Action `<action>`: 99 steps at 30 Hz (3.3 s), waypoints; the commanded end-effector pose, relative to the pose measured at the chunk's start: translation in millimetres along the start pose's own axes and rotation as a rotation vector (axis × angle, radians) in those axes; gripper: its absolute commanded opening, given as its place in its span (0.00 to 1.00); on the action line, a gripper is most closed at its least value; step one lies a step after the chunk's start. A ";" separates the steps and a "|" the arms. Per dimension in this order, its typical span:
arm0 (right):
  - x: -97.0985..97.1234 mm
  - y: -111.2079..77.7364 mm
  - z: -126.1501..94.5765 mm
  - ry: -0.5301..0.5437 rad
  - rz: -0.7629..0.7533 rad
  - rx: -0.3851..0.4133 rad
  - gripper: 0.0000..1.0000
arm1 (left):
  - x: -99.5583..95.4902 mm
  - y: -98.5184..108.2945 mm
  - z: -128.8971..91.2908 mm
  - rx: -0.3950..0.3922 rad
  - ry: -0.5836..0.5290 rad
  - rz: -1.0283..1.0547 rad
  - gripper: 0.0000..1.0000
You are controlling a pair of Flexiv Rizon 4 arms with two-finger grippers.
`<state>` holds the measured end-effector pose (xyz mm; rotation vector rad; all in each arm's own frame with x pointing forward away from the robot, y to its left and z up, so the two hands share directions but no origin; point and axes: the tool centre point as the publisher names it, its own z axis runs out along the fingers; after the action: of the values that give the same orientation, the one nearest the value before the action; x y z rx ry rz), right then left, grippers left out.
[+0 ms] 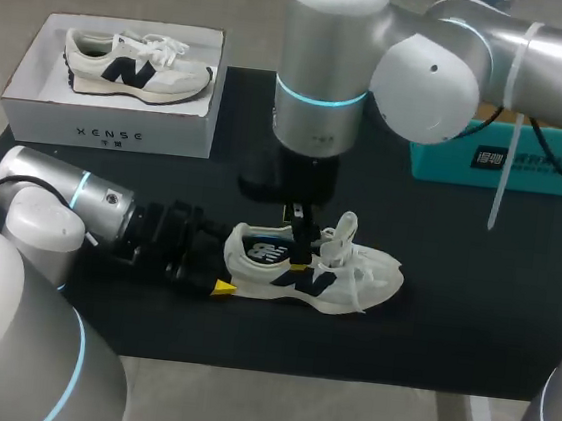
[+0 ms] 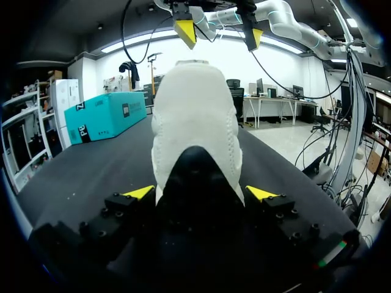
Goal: Take the shoe out of the shoebox, open the shoe tongue, remove and reinsert the insole, then place the shoe into the shoebox
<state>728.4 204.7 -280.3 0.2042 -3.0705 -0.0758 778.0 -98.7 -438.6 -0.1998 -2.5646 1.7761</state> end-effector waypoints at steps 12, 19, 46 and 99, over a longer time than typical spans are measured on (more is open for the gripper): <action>-3.3 4.7 3.0 0.134 0.144 0.013 1.00 | 2.0 1.7 1.0 -0.002 -0.002 0.001 0.00; -5.4 14.8 5.4 0.177 0.199 0.013 1.00 | 2.0 1.7 1.0 -0.002 -0.002 0.001 0.00; -13.4 23.0 28.2 0.220 0.241 0.039 0.00 | 2.0 1.7 1.0 -0.002 -0.002 0.001 0.00; -72.9 -19.6 76.5 0.024 0.274 0.088 0.00 | 2.0 1.7 1.0 -0.002 -0.002 0.001 0.00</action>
<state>796.0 194.8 -358.4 -0.2051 -3.0441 0.0619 778.0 -98.7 -438.6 -0.1998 -2.5646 1.7762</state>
